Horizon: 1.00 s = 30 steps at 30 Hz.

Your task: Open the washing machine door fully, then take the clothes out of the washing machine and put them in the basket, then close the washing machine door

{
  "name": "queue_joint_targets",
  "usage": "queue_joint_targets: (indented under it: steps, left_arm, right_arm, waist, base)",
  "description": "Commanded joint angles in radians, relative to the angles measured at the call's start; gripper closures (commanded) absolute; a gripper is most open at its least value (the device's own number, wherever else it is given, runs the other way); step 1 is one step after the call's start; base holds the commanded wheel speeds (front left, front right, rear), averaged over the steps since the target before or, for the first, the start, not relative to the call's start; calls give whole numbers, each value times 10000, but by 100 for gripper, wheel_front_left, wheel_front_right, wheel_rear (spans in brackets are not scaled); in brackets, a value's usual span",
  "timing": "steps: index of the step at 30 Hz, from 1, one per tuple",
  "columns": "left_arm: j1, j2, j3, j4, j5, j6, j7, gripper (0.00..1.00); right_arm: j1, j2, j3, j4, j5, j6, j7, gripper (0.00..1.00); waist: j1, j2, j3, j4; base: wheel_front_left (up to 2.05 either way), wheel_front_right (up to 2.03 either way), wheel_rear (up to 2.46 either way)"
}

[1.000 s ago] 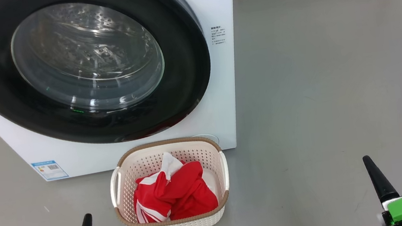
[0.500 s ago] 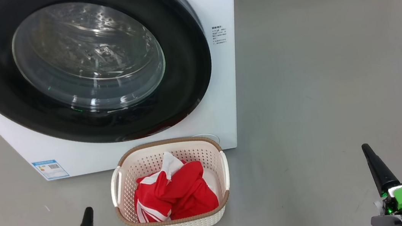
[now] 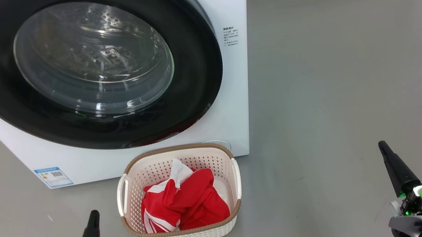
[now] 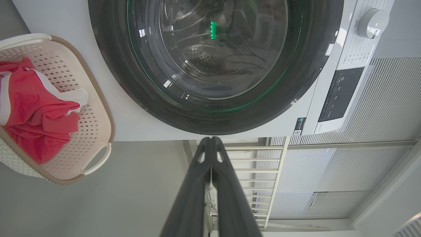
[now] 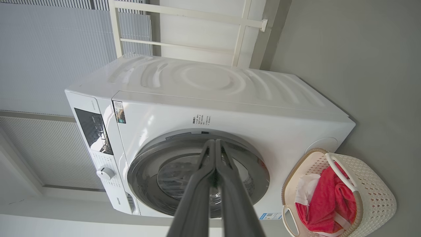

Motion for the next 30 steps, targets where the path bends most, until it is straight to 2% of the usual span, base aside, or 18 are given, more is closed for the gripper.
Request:
queue_joint_targets:
  steps: [1, 30]
  left_arm:
    - [-405, 108, 366, -281, -73, -71, 35, 100]
    - [-405, 108, 364, -281, -75, -71, 34, 100]
  right_arm:
    - [-446, -162, 160, -295, 51, 6, 45, 100]
    - [-448, -143, 132, -294, 28, 6, 68, 100]
  waist:
    - [0, 0, 0, 0]
    - [0, 0, 0, 0]
  base:
    - [0, 0, 0]
    - [0, 0, 0]
